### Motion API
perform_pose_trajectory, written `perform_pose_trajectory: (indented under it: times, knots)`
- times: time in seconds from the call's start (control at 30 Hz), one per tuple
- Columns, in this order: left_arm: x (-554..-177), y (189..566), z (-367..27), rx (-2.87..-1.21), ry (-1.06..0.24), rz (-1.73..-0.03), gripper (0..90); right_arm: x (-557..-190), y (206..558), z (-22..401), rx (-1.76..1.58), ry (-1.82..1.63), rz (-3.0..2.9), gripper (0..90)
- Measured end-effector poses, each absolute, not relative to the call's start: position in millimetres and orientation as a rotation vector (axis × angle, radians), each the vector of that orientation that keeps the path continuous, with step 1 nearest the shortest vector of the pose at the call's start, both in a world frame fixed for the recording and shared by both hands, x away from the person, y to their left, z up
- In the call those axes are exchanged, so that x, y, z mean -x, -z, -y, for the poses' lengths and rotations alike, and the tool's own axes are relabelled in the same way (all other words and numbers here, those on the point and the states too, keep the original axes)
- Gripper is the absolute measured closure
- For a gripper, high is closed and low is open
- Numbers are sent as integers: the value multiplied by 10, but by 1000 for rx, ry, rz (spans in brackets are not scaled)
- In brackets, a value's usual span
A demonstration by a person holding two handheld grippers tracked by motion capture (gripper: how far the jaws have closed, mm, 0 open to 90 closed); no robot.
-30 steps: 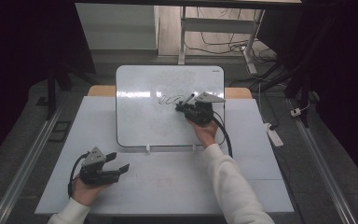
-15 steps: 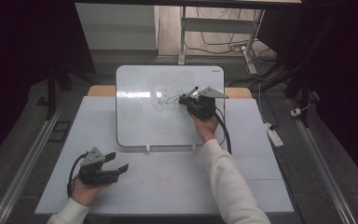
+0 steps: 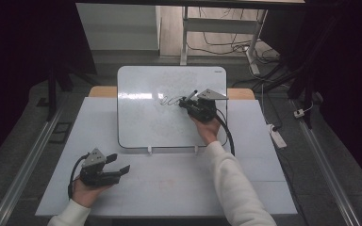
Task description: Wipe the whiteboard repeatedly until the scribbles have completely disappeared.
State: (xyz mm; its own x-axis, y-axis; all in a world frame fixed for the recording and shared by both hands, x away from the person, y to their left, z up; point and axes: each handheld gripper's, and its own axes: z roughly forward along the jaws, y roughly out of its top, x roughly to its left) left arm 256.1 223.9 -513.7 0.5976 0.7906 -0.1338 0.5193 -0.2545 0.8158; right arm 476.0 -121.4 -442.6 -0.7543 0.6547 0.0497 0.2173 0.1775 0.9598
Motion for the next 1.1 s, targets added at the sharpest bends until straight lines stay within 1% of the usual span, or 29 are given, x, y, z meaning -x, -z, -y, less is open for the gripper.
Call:
perform_pose_trajectory:
  times: [0.17,0.3,0.47,0.63,0.77,0.93,1.1]
  knots:
    - [-2546,5129,-2234,-1929,-386,-1037,286,-4919,4315,1423,-980,-1676,-1919,773]
    - [-2560,5137,-2239,-1931,-381,-1041,286,-4827,4373,1219,-840,-1613,-2038,774]
    - [-2538,5126,-2240,-1927,-388,-1037,286,-4935,4315,1339,-957,-1680,-1929,773]
    - [-2556,5136,-2241,-1930,-382,-1043,286,-4817,4371,1115,-792,-1582,-2094,773]
    - [-2527,5121,-2240,-1927,-391,-1038,286,-4928,4314,1253,-927,-1663,-1981,773]
    - [-2548,5131,-2245,-1929,-385,-1042,286,-4801,4394,1064,-778,-1589,-2126,773]
    - [-2518,5113,-2235,-1928,-395,-1033,286,-4896,4335,1181,-907,-1657,-1985,773]
